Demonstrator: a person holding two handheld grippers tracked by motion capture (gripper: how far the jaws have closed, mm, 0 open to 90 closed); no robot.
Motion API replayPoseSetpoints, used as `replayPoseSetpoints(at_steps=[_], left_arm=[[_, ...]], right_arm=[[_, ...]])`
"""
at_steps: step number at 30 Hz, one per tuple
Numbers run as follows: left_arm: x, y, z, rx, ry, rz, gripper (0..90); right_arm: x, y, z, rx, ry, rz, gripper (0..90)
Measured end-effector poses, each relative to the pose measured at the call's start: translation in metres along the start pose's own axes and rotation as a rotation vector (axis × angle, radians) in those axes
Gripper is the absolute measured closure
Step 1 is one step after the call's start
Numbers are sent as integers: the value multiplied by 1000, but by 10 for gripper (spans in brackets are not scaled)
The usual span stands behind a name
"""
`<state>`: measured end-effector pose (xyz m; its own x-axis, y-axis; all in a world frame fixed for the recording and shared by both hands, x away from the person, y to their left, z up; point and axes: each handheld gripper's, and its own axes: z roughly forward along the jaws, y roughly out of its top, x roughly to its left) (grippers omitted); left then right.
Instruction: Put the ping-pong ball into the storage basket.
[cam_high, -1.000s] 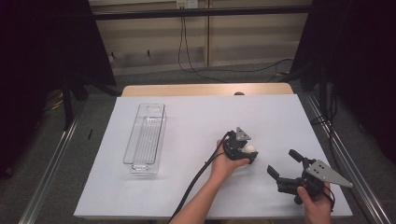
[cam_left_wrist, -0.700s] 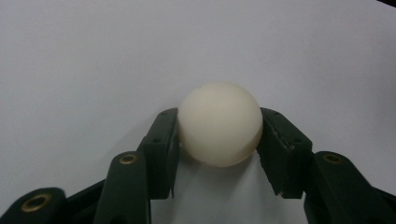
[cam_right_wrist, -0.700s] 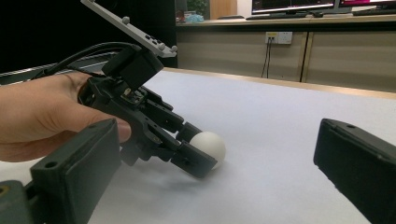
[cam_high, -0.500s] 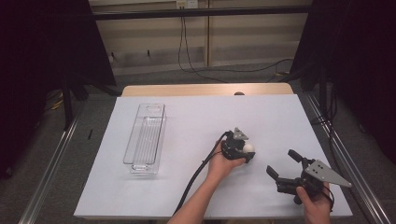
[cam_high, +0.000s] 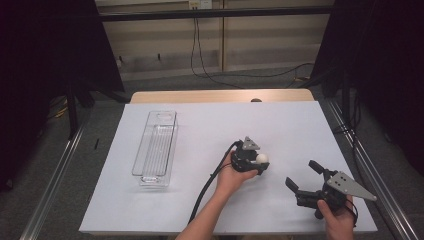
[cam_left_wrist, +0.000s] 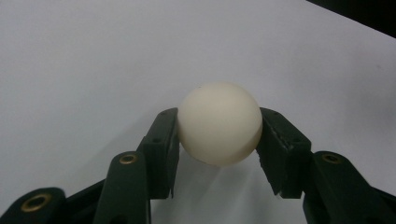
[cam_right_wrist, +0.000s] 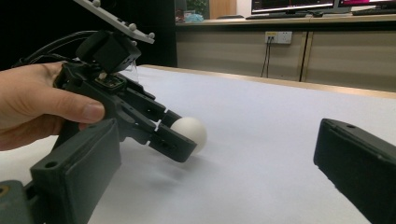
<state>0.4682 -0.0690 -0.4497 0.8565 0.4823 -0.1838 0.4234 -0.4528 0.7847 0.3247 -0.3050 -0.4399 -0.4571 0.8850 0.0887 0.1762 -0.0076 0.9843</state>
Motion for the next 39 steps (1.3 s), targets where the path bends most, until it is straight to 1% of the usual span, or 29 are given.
replayPoseSetpoints(at_steps=[1,3,4,5,6,7,8,9,11,12,13,14,16,17,18,20,21,22,23,25,26,27,29,31,33,35,37,38,39], left_arm=[[1,0,-3,7,9,1,511],[3,-3,-8,-7,9,-6,510],[4,-4,-12,-4,15,1,511],[5,-5,-14,-8,18,-3,511],[7,-7,-17,-16,29,-5,510],[8,-8,-20,-12,27,-10,511],[9,-8,-22,-19,28,-14,511],[10,-9,-25,-17,35,-9,510],[11,-11,-28,-43,37,-29,510],[12,-11,-30,-35,42,-21,510],[12,-12,-31,-45,43,-28,510],[13,-13,-33,-38,47,-20,510],[15,-13,-36,-40,56,-18,510],[16,-13,-37,-48,56,-30,510],[18,-14,-38,-52,55,-29,510],[20,-14,-41,-40,58,-29,510],[20,-15,-42,-55,60,-40,510],[22,-15,-44,-52,60,-33,511],[22,-15,-45,-61,57,-34,511],[23,-17,-48,-67,59,-37,510],[23,-17,-49,-71,67,-44,510],[24,-19,-50,-68,60,-50,510],[27,-21,-53,-60,69,-46,510],[28,-22,-54,-66,67,-59,510],[29,-22,-55,-62,64,-55,510],[30,-22,-56,-58,62,-47,510],[29,-22,-56,-64,69,-51,510],[28,-22,-57,-58,67,-56,510],[28,-22,-57,-53,72,-50,510]], right_arm=[[0,0,0,3,-1,1,3],[0,0,0,1,0,4,3],[-1,-1,1,4,0,7,3],[-2,-2,2,13,0,15,4],[-2,-2,2,10,-7,20,3],[-2,-2,3,11,-8,24,4],[-2,-2,2,17,-4,9,3],[-1,-2,2,11,-8,14,4],[-1,-1,2,13,-4,4,4],[-1,-1,2,12,-10,15,3],[-1,-2,2,13,-12,12,3],[-1,-2,2,15,-11,4,3],[-1,-2,2,13,-8,2,3],[0,-2,2,12,-8,5,3],[0,-1,3,9,-12,7,4],[0,-1,3,9,-13,7,4],[0,-1,3,10,-7,3,4],[0,-1,2,12,-5,-5,3],[0,-1,2,9,-7,0,3],[-1,-1,2,10,-2,-5,4],[-1,-1,2,9,-3,-6,3],[-1,-1,2,8,-3,-3,3],[0,-1,2,8,-5,2,4],[1,-1,2,11,2,0,3],[1,-1,2,8,2,-9,3],[1,0,3,12,4,-9,3],[0,-1,2,10,3,-5,4],[0,-1,2,10,0,-1,3],[-1,-1,2,9,-4,4,4]])
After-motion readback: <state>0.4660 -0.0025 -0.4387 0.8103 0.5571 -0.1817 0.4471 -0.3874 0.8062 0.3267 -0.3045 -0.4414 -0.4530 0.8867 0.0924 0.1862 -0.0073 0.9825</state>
